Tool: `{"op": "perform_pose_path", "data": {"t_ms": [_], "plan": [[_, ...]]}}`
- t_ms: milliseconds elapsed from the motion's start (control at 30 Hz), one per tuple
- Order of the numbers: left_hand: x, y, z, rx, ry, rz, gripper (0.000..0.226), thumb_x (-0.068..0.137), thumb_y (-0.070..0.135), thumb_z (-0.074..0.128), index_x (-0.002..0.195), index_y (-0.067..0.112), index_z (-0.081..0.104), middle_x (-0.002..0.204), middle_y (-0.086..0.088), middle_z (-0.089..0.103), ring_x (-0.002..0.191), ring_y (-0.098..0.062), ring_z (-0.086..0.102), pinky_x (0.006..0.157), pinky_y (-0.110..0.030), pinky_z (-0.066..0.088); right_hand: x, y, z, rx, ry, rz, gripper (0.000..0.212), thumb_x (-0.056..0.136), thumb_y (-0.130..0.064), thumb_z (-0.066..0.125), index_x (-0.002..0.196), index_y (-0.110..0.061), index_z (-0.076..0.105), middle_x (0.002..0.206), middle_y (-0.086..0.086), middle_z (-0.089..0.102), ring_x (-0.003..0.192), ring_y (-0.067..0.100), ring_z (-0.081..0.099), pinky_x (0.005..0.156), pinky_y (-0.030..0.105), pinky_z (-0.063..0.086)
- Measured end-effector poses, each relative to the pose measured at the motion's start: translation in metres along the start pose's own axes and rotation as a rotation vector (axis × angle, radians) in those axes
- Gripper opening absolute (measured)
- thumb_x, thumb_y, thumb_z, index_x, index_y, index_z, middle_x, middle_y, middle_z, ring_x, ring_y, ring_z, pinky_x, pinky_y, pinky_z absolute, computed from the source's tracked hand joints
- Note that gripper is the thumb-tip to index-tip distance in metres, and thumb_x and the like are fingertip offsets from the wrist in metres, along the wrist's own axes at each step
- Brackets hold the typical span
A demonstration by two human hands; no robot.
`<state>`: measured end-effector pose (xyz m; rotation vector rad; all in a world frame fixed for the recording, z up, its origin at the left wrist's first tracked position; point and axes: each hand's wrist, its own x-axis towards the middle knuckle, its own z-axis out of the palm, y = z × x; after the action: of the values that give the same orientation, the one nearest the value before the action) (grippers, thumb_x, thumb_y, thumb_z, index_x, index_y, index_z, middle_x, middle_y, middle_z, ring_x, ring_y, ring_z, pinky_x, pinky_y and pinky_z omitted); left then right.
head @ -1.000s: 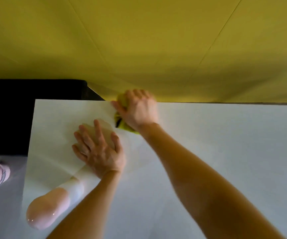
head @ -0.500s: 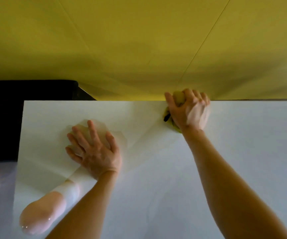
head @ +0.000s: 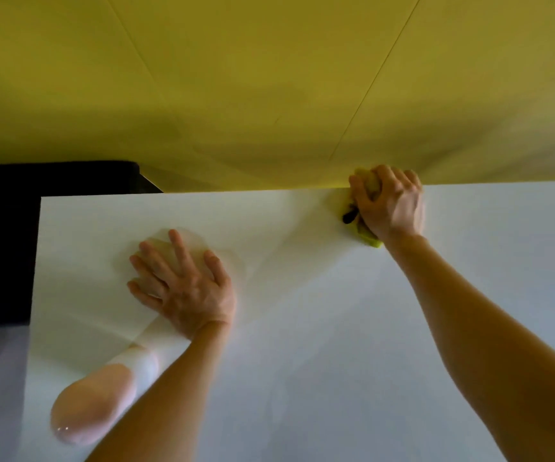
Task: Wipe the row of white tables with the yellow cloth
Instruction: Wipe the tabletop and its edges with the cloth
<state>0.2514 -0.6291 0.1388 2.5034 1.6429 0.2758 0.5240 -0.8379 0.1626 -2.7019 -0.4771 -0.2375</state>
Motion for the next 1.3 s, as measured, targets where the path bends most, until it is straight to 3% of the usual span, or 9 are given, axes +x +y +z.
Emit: {"op": "perform_pose_path", "data": {"t_ms": [100, 333, 500, 633, 733, 867, 967, 1133, 1300], "plan": [[0.0, 0.0, 0.001, -0.009, 0.019, 0.018, 0.069, 0.107, 0.056, 0.041, 0.171, 0.031, 0.032, 0.179, -0.02, 0.019, 0.167, -0.041, 0.014, 0.131, -0.068, 0.011, -0.005, -0.036, 0.008, -0.045, -0.016, 0.087, 0.043, 0.098, -0.056, 0.058, 0.084, -0.016, 0.066, 0.089, 0.014, 0.071, 0.09, 0.042, 0.063, 0.082, 0.047, 0.049], [0.004, -0.004, 0.001, 0.01, 0.028, 0.027, 0.065, 0.107, 0.057, 0.041, 0.166, 0.03, 0.041, 0.177, -0.019, 0.026, 0.165, -0.04, 0.021, 0.13, -0.068, 0.016, -0.034, -0.22, 0.057, 0.132, -0.301, -0.306, 0.05, 0.1, -0.063, 0.06, 0.09, -0.016, 0.071, 0.091, 0.01, 0.074, 0.089, 0.036, 0.067, 0.077, 0.042, 0.049], [-0.01, 0.017, -0.013, 0.054, 0.011, 0.192, 0.06, 0.107, 0.05, 0.043, 0.16, 0.022, 0.05, 0.172, -0.014, 0.039, 0.162, -0.036, 0.03, 0.131, -0.067, 0.016, -0.01, -0.082, 0.031, 0.171, -0.179, -0.321, 0.049, 0.096, -0.065, 0.063, 0.088, -0.017, 0.07, 0.087, 0.01, 0.073, 0.085, 0.038, 0.066, 0.074, 0.042, 0.051], [-0.06, 0.078, -0.017, 0.077, -0.051, 0.531, 0.061, 0.109, 0.05, 0.044, 0.162, 0.021, 0.05, 0.173, -0.015, 0.038, 0.162, -0.038, 0.032, 0.132, -0.066, 0.017, 0.024, 0.104, -0.028, 0.114, -0.101, -0.169, 0.046, 0.1, -0.064, 0.061, 0.098, -0.02, 0.073, 0.096, 0.01, 0.074, 0.093, 0.04, 0.066, 0.085, 0.045, 0.051], [-0.107, 0.133, -0.008, 0.025, -0.109, 0.696, 0.063, 0.108, 0.051, 0.048, 0.162, 0.021, 0.051, 0.173, -0.017, 0.039, 0.161, -0.039, 0.035, 0.13, -0.066, 0.023, 0.038, 0.185, -0.064, 0.016, -0.053, -0.024, 0.05, 0.1, -0.065, 0.057, 0.105, -0.019, 0.075, 0.107, 0.011, 0.076, 0.103, 0.041, 0.064, 0.093, 0.048, 0.051], [-0.131, 0.158, 0.001, 0.011, -0.117, 0.651, 0.07, 0.102, 0.051, 0.056, 0.164, 0.021, 0.048, 0.175, -0.021, 0.032, 0.162, -0.043, 0.03, 0.13, -0.064, 0.023, 0.04, 0.161, -0.056, -0.007, -0.102, 0.045, 0.047, 0.098, -0.059, 0.06, 0.094, -0.013, 0.069, 0.097, 0.016, 0.074, 0.099, 0.042, 0.064, 0.088, 0.047, 0.05], [-0.129, 0.157, 0.002, 0.026, -0.101, 0.658, 0.071, 0.1, 0.05, 0.057, 0.164, 0.02, 0.048, 0.173, -0.02, 0.035, 0.162, -0.043, 0.031, 0.13, -0.064, 0.024, 0.037, 0.078, -0.031, 0.038, -0.251, -0.145, 0.049, 0.098, -0.066, 0.06, 0.085, -0.018, 0.068, 0.092, 0.011, 0.075, 0.092, 0.039, 0.068, 0.076, 0.041, 0.047], [-0.129, 0.157, 0.003, -0.015, -0.069, 0.638, 0.066, 0.103, 0.05, 0.053, 0.159, 0.017, 0.054, 0.164, -0.021, 0.047, 0.16, -0.041, 0.037, 0.128, -0.065, 0.027, 0.039, -0.039, 0.002, 0.059, -0.524, -0.439, 0.06, 0.099, -0.077, 0.052, 0.1, -0.021, 0.072, 0.104, 0.009, 0.077, 0.1, 0.035, 0.071, 0.071, 0.037, 0.035], [-0.129, 0.155, 0.003, -0.01, -0.078, 0.639, 0.065, 0.102, 0.047, 0.057, 0.16, 0.018, 0.054, 0.17, -0.02, 0.039, 0.161, -0.042, 0.034, 0.129, -0.064, 0.026, 0.039, 0.085, -0.022, 0.202, -0.18, -0.314, 0.045, 0.093, -0.062, 0.069, 0.083, -0.018, 0.069, 0.084, 0.008, 0.072, 0.082, 0.037, 0.068, 0.065, 0.038, 0.046]]}}
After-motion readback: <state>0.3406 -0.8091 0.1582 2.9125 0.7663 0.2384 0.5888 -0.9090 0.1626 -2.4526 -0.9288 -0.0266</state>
